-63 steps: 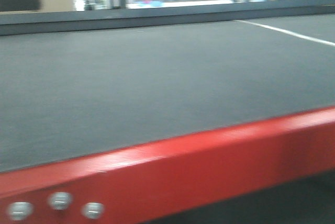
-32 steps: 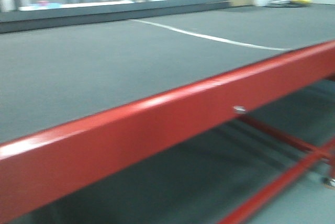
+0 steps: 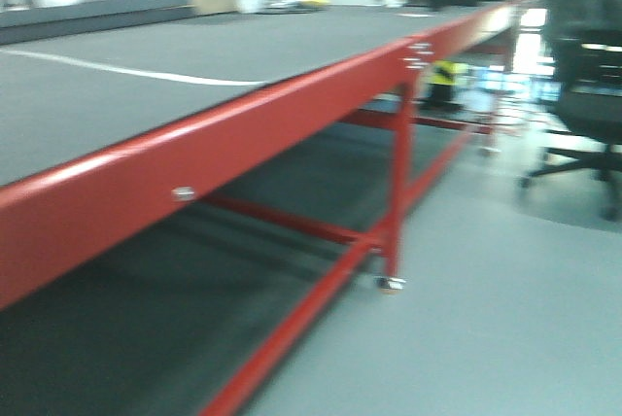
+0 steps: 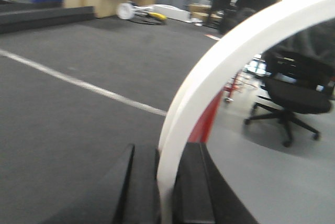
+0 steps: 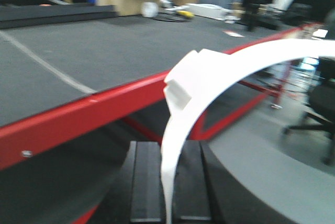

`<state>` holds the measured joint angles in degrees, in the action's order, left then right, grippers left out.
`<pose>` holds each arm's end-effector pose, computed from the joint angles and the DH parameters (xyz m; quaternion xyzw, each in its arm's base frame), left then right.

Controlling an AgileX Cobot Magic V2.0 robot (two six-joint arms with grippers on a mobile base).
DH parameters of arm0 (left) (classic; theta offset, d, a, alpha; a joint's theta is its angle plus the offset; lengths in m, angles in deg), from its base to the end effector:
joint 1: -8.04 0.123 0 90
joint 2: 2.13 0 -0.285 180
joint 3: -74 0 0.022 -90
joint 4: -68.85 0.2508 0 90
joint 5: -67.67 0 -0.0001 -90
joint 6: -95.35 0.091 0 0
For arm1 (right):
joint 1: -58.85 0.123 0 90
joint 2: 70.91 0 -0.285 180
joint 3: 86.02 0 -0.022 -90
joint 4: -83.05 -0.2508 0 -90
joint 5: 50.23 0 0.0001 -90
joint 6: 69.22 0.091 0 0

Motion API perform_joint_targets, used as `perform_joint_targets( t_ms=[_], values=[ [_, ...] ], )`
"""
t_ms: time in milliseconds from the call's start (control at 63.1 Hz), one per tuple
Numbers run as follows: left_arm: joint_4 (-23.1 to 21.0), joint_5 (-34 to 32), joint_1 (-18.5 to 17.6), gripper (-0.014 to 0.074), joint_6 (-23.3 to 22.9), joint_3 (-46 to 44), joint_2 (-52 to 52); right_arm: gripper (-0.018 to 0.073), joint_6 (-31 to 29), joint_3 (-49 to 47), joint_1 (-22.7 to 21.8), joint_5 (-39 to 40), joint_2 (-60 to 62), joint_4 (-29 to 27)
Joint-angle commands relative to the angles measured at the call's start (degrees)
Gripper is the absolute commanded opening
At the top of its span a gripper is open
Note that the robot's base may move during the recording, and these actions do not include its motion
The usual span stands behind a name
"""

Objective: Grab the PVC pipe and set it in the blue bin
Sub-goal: 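Drive the base away from the bench holding the clamp in both grippers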

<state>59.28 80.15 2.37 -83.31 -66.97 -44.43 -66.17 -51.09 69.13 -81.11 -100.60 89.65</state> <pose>0.1236 -0.0156 0.3685 -0.0026 0.7292 -0.0945 0.6777 0.0600 0.0054 0.3830 -0.0633 0.7365 0.0232 0.6731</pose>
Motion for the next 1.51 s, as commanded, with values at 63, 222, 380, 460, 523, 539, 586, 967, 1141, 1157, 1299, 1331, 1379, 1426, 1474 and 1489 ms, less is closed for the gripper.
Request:
perform_joint_targets(
  t_ms=[63, 222, 380, 460, 523, 539, 586, 967, 1141, 1157, 1299, 1331, 1379, 1426, 1474, 1489],
  values=[
    [-0.6, -1.5, -0.3, -0.0111, -0.4, -0.1, 0.3, -0.0162, -0.1, -0.5, 0.1, 1.4, -0.3, 0.3],
    [-0.6, -1.5, -0.3, -0.0111, -0.4, -0.1, 0.3, -0.0162, -0.1, -0.5, 0.1, 1.4, -0.3, 0.3],
    [-0.6, -1.5, -0.3, -0.0111, -0.4, -0.1, 0.3, -0.0162, -0.1, -0.5, 0.1, 1.4, -0.3, 0.3],
    [-0.6, -1.5, -0.3, -0.0111, -0.4, -0.1, 0.3, -0.0162, -0.1, -0.5, 0.1, 1.4, -0.3, 0.3],
    [-0.6, -1.5, -0.3, -0.0111, -0.4, -0.1, 0.3, -0.0162, -0.1, -0.5, 0.1, 1.4, -0.3, 0.3],
    [-0.6, -1.5, -0.3, -0.0111, -0.4, -0.1, 0.3, -0.0162, -0.1, -0.5, 0.1, 1.4, -0.3, 0.3],
    [-0.6, -1.5, -0.3, -0.0111, -0.4, -0.1, 0.3, -0.0162, -0.1, -0.5, 0.1, 1.4, -0.3, 0.3],
    [-0.6, -1.5, -0.3, -0.0111, -0.4, -0.1, 0.3, -0.0162, -0.1, -0.5, 0.1, 1.4, -0.3, 0.3],
    [-0.6, -1.5, -0.3, -0.0111, -0.4, -0.1, 0.3, -0.0162, -0.1, -0.5, 0.1, 1.4, -0.3, 0.3],
    [-0.6, -1.5, -0.3, -0.0111, -0.4, -0.1, 0.3, -0.0162, -0.1, -0.5, 0.1, 1.4, -0.3, 0.3],
    [-0.6, -1.5, -0.3, -0.0111, -0.4, -0.1, 0.3, -0.0162, -0.1, -0.5, 0.1, 1.4, -0.3, 0.3],
    [-0.6, -1.5, -0.3, -0.0111, -0.4, -0.1, 0.3, -0.0162, -0.1, -0.5, 0.1, 1.4, -0.3, 0.3],
    [-0.6, -1.5, -0.3, -0.0111, -0.4, -0.1, 0.3, -0.0162, -0.1, -0.5, 0.1, 1.4, -0.3, 0.3],
    [-0.6, -1.5, -0.3, -0.0111, -0.4, -0.1, 0.3, -0.0162, -0.1, -0.5, 0.1, 1.4, -0.3, 0.3],
    [-0.6, -1.5, -0.3, -0.0111, -0.4, -0.1, 0.3, -0.0162, -0.1, -0.5, 0.1, 1.4, -0.3, 0.3],
    [-0.6, -1.5, -0.3, -0.0111, -0.4, -0.1, 0.3, -0.0162, -0.1, -0.5, 0.1, 1.4, -0.3, 0.3]
  ],
)
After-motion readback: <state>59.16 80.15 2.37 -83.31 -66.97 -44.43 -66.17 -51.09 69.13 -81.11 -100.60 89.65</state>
